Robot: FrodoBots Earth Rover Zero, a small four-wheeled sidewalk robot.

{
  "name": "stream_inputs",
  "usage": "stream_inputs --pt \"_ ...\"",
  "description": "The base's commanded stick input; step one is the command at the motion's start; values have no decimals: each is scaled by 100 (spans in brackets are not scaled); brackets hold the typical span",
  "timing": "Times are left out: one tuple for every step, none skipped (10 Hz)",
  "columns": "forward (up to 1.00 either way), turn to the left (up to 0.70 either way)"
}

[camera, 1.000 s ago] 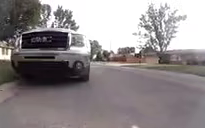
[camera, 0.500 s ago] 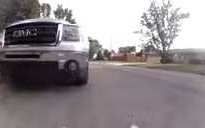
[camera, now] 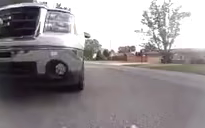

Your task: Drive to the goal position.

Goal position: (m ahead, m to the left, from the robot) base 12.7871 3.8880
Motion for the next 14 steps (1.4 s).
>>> stream_inputs --pt "98 -39" --pt "98 -39" --pt "98 -28" --pt "98 0" --pt "98 0" --pt "98 0" --pt "98 0" --pt "98 0" --pt "98 0" --pt "98 0" --pt "98 0" --pt "98 0" --pt "98 0" --pt "98 0"
